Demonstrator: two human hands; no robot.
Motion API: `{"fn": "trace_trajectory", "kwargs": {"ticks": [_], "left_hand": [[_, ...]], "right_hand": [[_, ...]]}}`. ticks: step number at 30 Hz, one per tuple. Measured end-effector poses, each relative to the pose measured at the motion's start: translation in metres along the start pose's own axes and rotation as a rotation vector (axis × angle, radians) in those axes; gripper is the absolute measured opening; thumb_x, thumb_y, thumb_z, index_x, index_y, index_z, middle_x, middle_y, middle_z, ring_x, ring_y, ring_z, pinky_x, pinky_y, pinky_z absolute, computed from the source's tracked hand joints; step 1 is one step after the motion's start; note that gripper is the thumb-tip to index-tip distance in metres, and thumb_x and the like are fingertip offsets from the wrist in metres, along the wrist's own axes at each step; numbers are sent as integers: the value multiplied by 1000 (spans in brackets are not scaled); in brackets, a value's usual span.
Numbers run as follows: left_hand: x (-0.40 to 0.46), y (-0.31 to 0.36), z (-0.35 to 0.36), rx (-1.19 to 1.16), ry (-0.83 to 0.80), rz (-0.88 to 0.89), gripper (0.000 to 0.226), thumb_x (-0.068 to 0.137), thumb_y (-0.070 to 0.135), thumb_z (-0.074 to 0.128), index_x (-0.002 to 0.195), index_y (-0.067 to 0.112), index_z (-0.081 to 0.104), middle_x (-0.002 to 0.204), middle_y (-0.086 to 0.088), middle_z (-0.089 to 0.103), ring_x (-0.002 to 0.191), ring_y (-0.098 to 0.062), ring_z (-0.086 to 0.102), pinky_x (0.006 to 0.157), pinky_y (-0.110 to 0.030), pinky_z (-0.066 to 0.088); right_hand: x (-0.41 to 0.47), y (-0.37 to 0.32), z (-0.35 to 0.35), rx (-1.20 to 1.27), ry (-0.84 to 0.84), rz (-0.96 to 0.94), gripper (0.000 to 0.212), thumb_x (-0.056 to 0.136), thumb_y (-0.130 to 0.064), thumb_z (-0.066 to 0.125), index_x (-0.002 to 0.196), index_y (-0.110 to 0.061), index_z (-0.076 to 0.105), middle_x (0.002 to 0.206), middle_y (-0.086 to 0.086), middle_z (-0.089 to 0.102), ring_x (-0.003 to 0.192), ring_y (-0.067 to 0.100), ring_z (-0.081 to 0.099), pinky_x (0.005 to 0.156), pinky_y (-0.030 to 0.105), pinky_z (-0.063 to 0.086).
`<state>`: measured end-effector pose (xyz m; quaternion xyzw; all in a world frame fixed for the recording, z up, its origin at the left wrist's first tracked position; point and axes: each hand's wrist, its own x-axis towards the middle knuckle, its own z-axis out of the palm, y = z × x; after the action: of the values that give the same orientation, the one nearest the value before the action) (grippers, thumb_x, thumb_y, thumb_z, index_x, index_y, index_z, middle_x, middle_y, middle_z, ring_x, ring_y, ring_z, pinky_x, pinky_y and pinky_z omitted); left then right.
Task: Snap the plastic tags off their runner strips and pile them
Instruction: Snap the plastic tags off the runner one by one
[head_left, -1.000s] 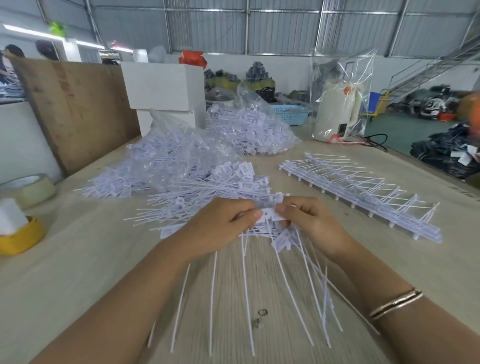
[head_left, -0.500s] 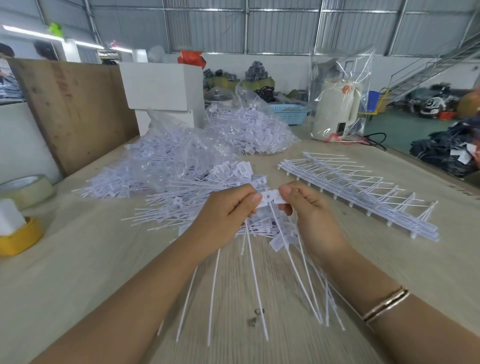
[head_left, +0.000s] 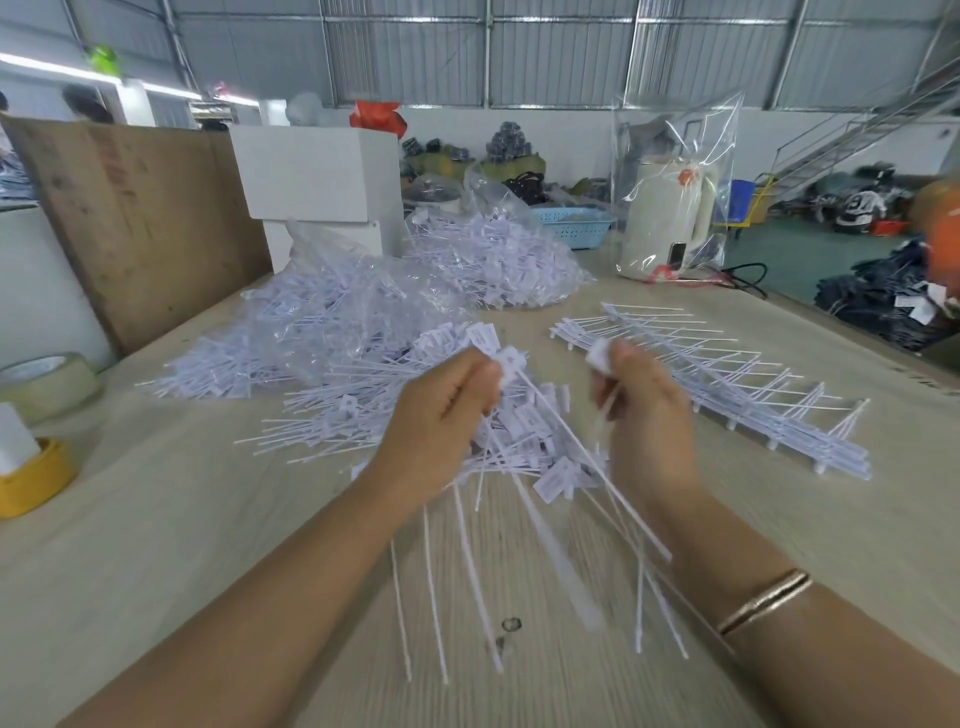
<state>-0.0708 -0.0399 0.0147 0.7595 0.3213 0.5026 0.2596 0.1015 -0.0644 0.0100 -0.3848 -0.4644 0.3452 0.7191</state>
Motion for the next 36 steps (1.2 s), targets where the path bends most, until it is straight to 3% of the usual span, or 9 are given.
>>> {"fn": "trace_trajectory", "kwargs": {"ticks": [2, 6, 11, 15, 18, 21, 26, 28, 36], "left_hand": [[-1, -4, -11, -16, 23, -38, 34, 90, 45, 41, 72, 19, 52, 59, 12, 50, 52, -2, 43, 51, -9, 36], [-2, -13, -21, 117, -56, -61, 36, 96, 31, 46, 61, 27, 48, 51, 11, 42, 48, -11, 43, 50, -11, 34], [0, -16, -23, 363, -135, -56, 32, 97, 37, 42, 75, 16, 53, 48, 9, 42, 44, -6, 36, 56, -32, 36], [-2, -19, -20, 483, -179, -76, 10, 98, 30, 40, 99, 30, 50, 53, 9, 50, 47, -6, 43, 52, -29, 33], [-5, -16, -9, 557, -286, -42, 18, 97, 21, 35, 108, 35, 38, 70, 4, 58, 54, -13, 49, 52, -33, 37], [-8, -10, 2, 492, -352, 38, 22, 97, 19, 35, 108, 38, 31, 74, -4, 60, 62, -20, 55, 59, -42, 45], [-7, -12, -1, 400, -301, 129, 17, 97, 21, 45, 114, 22, 44, 94, 31, 52, 70, 1, 54, 64, -25, 43], [-4, -16, -7, 416, -278, 108, 19, 98, 25, 44, 112, 15, 51, 110, 18, 46, 88, -8, 56, 79, -35, 46], [-4, -18, -11, 404, -296, 9, 35, 97, 35, 42, 69, 16, 49, 61, 2, 55, 60, -15, 52, 64, -35, 42]], "right_hand": [[11, 1, -18, -52, 96, 18, 34, 96, -25, 50, 63, -21, 57, 56, -10, 51, 54, 5, 45, 64, 21, 37], [14, 9, -22, -432, -155, 11, 31, 91, -15, 57, 61, -7, 59, 59, -7, 50, 58, 9, 45, 64, 23, 36], [16, 19, -15, -938, -333, -245, 11, 87, -28, 63, 87, -28, 74, 77, -20, 53, 71, 4, 49, 83, 48, 36], [13, 18, -15, -1131, -320, -210, 22, 85, -45, 61, 105, -38, 66, 85, -15, 53, 84, 9, 52, 81, 35, 21], [8, 13, -9, -918, -264, -220, 25, 88, -55, 46, 95, -40, 65, 90, -10, 60, 88, 11, 57, 91, 42, 33], [-2, 12, 1, -794, -362, -223, 30, 92, -51, 47, 75, -33, 64, 73, -11, 56, 77, 3, 53, 81, 32, 33], [1, 13, -1, -699, -344, -198, 26, 92, -22, 58, 68, -12, 57, 61, -4, 47, 57, 4, 44, 69, 33, 33], [1, 13, -2, -621, -300, -157, 31, 93, -21, 56, 62, -23, 54, 57, -10, 44, 54, 3, 41, 66, 29, 31], [2, 15, -4, -378, -414, 64, 25, 89, -22, 62, 65, -14, 58, 64, -3, 51, 62, 9, 49, 62, 20, 40]]}}
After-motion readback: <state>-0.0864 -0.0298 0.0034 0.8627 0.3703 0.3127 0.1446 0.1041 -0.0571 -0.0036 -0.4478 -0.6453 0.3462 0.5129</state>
